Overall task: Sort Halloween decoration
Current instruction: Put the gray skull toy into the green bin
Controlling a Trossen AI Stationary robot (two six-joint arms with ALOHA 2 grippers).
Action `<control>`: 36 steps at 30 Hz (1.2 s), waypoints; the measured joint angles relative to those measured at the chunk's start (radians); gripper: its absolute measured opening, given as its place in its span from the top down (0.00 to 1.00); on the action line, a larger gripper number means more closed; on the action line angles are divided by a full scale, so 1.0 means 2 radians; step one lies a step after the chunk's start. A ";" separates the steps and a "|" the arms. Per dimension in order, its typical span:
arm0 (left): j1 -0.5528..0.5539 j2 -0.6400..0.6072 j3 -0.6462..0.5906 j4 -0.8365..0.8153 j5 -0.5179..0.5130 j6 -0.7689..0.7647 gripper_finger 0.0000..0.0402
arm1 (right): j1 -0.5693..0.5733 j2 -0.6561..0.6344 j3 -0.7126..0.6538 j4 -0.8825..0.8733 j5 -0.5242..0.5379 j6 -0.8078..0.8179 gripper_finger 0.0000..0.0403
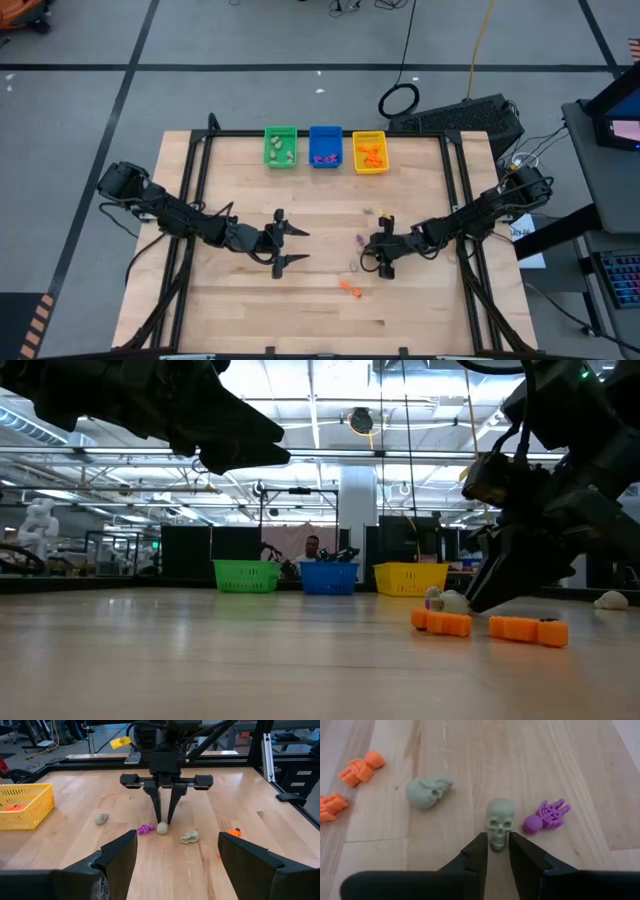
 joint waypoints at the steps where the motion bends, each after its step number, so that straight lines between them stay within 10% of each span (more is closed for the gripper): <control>1: 0.000 0.000 0.000 0.000 0.000 0.000 0.32 | 0.000 0.000 0.000 0.000 0.000 -0.002 0.82; 12: 0.000 0.000 0.000 0.000 0.000 0.000 0.32 | 0.000 0.000 0.000 0.001 0.011 0.035 0.67; 36: 0.000 0.000 0.000 0.000 0.000 0.000 0.32 | 0.000 0.060 0.001 0.067 0.020 0.029 0.68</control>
